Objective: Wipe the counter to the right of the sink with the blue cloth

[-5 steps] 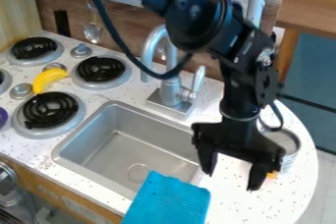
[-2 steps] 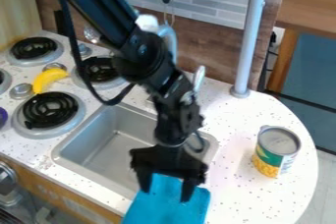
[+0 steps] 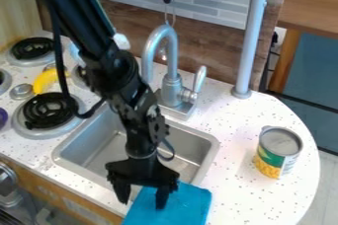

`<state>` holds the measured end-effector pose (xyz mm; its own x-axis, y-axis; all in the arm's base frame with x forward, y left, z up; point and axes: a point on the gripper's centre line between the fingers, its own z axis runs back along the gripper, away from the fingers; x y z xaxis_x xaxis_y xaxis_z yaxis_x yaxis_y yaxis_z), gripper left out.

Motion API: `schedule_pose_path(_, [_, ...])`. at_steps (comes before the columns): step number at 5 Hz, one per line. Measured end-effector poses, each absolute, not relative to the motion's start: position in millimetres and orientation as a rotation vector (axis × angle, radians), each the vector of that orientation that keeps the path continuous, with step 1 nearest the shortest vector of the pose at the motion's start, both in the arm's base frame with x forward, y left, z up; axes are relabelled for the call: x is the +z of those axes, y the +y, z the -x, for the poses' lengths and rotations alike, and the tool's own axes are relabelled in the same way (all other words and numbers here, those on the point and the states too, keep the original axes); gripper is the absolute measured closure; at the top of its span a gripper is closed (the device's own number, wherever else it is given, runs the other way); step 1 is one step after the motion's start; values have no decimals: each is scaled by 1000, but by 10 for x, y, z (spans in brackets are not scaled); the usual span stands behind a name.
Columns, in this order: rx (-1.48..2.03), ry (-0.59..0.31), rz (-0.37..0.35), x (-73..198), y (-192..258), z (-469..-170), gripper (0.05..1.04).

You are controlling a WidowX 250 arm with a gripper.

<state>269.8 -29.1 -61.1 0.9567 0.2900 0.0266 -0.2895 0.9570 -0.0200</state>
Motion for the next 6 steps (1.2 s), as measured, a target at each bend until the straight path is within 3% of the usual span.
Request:
schedule_pose_path(1, [294, -36, 58, -707, -344, -2725, 83])
schedule_pose_path(4, [281, -82, 60, -743, -717, -3042, 83])
schedule_pose_path(6, [279, -97, 51, -748, -858, -3004, 83])
